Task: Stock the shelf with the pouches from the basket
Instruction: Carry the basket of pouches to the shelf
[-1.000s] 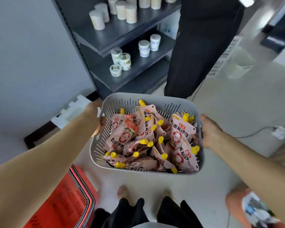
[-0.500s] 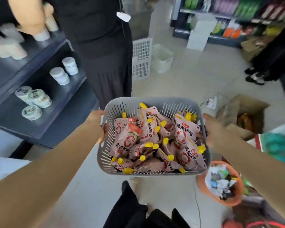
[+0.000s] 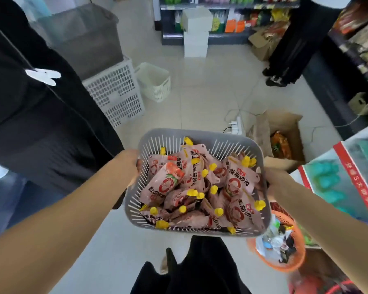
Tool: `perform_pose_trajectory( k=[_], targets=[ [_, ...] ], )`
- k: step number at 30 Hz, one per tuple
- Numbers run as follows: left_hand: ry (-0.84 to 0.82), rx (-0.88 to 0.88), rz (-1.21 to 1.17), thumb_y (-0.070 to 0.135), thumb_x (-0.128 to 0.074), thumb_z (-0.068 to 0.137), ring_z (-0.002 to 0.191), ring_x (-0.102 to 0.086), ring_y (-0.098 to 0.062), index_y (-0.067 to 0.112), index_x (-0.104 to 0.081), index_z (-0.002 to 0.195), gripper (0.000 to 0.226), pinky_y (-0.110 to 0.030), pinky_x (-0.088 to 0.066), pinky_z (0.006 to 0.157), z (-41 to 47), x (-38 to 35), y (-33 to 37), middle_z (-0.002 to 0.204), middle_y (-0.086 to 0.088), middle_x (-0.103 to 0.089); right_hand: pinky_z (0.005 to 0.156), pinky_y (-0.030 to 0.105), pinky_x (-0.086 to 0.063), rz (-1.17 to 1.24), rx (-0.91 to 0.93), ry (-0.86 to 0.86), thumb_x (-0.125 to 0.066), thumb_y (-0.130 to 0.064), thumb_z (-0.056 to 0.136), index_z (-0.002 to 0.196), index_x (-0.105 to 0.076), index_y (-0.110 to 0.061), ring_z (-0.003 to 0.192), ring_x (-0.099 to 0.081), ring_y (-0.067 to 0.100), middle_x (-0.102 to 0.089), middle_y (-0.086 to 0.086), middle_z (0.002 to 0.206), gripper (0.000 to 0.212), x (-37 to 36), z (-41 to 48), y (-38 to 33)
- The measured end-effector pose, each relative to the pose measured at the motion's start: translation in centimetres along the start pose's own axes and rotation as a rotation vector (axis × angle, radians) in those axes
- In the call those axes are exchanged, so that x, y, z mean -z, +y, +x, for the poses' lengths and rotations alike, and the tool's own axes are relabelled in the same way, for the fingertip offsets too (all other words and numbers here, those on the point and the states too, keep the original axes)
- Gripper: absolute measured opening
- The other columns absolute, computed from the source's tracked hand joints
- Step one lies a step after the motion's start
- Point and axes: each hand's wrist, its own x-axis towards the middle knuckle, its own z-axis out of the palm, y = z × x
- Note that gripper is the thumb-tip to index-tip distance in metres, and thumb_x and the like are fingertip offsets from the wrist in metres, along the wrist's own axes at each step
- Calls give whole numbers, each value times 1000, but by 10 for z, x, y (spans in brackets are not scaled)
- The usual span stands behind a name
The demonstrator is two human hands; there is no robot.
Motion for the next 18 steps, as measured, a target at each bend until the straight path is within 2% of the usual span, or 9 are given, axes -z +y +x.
perform_pose_trajectory(
  k=[2, 4, 8, 9, 11, 15, 18],
  targets=[
    [21, 27, -10, 18, -53, 88, 45, -37, -10, 17, -44, 63, 27, -6, -31, 32, 8, -28, 24, 61, 2, -43, 32, 14, -37, -21, -3, 0, -38, -20, 94, 76, -47, -18, 19, -41, 11, -54, 3, 50, 20, 1, 20, -29],
    [24, 36, 9, 19, -50, 90, 44, -36, -12, 16, -44, 63, 27, -8, -32, 30, 16, -56, 45, 61, 1, -44, 37, 13, -38, -27, -3, -14, -38, -21, 94, 72, -46, -18, 22, -44, 13, -53, 1, 37, 24, 2, 40, -58],
    [-14, 50, 26, 23, -49, 92, 45, -38, -12, 14, -45, 63, 30, -15, -34, 34, 32, -106, 88, 60, 0, -45, 47, 20, -28, -35, 11, -36, -37, -17, 94, 66, -46, -17, 46, -39, 16, -49, 3, 57, 30, 1, 78, -126],
    [-23, 55, 22, 24, -49, 93, 46, -38, -12, 14, -45, 63, 31, -20, -35, 39, 36, -116, 98, 60, 1, -46, 46, 20, -31, -23, 18, -38, -37, -19, 93, 66, -47, -17, 46, -39, 16, -49, 2, 58, 29, -2, 85, -143],
    [-26, 79, 9, 27, -48, 92, 47, -38, -12, 14, -47, 64, 30, -21, -33, 46, 46, -136, 120, 59, 1, -46, 44, 19, -35, -22, 40, -35, -37, -21, 90, 63, -49, -17, 42, -38, 16, -49, 1, 53, 30, -6, 101, -177],
    [-59, 104, 6, 32, -49, 88, 46, -38, -13, 16, -49, 65, 28, -24, -31, 47, 64, -169, 163, 58, 3, -47, 50, 21, -31, -4, 113, -22, -43, -38, 91, 58, -54, -17, 36, -40, 18, -50, 0, 43, 40, -17, 129, -237],
    [-59, 96, -7, 30, -49, 89, 48, -38, -11, 17, -49, 65, 27, -22, -32, 49, 74, -192, 201, 60, 4, -47, 40, 15, -33, -13, 90, -40, -42, -35, 93, 61, -50, -18, 26, -42, 13, -51, -2, 37, 37, -30, 141, -278]
  ],
)
